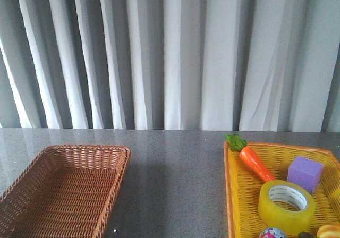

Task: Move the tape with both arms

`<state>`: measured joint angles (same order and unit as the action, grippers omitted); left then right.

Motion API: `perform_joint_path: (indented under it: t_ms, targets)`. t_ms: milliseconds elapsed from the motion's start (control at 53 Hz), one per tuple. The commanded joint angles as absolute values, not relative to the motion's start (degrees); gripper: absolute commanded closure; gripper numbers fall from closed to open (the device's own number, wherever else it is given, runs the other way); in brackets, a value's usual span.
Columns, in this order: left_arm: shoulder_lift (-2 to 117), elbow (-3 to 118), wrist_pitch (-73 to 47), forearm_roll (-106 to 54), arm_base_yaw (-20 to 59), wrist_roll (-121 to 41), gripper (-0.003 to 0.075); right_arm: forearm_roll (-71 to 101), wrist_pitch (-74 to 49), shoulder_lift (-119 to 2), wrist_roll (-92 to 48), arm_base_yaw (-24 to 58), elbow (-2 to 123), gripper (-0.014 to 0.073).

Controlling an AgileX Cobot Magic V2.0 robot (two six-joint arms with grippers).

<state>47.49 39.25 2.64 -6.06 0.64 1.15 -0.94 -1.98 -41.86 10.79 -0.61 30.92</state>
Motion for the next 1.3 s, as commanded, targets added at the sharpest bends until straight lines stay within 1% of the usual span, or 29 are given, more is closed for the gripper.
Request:
perform_joint_path:
  t_ms: [0, 94, 302, 396, 434, 528, 566, 641, 698, 792, 848, 905, 999, 1056, 1169, 1282]
  targets:
    - [53.00, 47.07, 0.77, -6.69, 1.26, 2.16, 0.0726, 0.00, 4.92, -47.44, 10.96, -0.49, 34.77, 0.0602]
    - [56.77, 50.15, 0.53, -6.69, 1.26, 2.11, 0.0726, 0.00, 9.37, -50.09, 10.96, -0.49, 34.83, 0.0602]
    - [58.33, 51.12, 2.53, -6.69, 1.26, 2.17, 0.0722, -2.70, 10.81, -50.80, 5.36, -0.49, 35.41, 0.0589]
    - [58.41, 53.18, -0.33, -6.69, 1.26, 2.36, 0.0696, -4.34, 8.47, -50.82, 3.82, -0.49, 37.21, 0.0536]
    - [58.47, 54.26, -2.23, -6.69, 1.26, 2.41, 0.0679, -4.97, 6.45, -51.04, 3.74, -0.49, 38.45, 0.0498]
    - [58.47, 57.14, -4.90, -6.69, 1.26, 2.41, 0.0600, -5.15, 1.06, -52.48, 3.80, -0.45, 41.09, 0.0373]
    - [58.47, 58.01, -5.98, -6.69, 1.26, 2.41, 0.0563, -5.02, 0.00, -53.37, 3.80, 0.33, 41.88, 0.0309]
    - [58.47, 59.83, -8.07, -6.69, 1.26, 2.41, 0.0451, -5.35, -2.26, -55.00, 3.39, 2.79, 42.60, 0.0181]
    - [58.47, 60.39, -9.22, -6.76, 1.26, 2.49, 0.0368, -5.44, -2.34, -56.21, 2.06, 5.08, 42.69, 0.0107]
    - [58.47, 60.46, -9.99, -6.75, 1.26, 2.49, 0.0232, -5.44, -2.16, -57.26, 2.06, 7.52, 42.69, 0.0016]
    - [58.47, 60.46, -10.20, -6.75, 1.26, 2.49, 0.0171, -5.38, -1.52, -57.41, 2.30, 7.50, 42.69, -0.0002]
    - [58.47, 60.46, -9.65, -6.70, 1.26, 2.43, 0.0140, -5.38, 0.46, -57.47, 2.44, 7.42, 42.69, -0.0005]
    - [58.47, 60.38, -6.84, -6.50, 1.26, 2.29, 0.0129, -4.86, 4.98, -57.47, 2.98, 7.35, 42.69, 0.0003]
    - [58.47, 60.38, -4.52, -6.69, 1.26, 2.46, 0.0129, -2.35, 5.22, -57.47, 3.97, 7.35, 43.36, 0.0008]
    - [58.67, 60.38, -2.44, -6.31, 1.26, 1.66, 0.0129, 0.81, -3.68, -61.32, 4.21, 7.31, 48.40, 0.0020]
    - [60.73, 60.45, -5.51, -6.11, 1.26, -0.70, 0.0129, 0.00, -17.30, -69.58, 4.14, 7.31, 58.17, 0.0020]
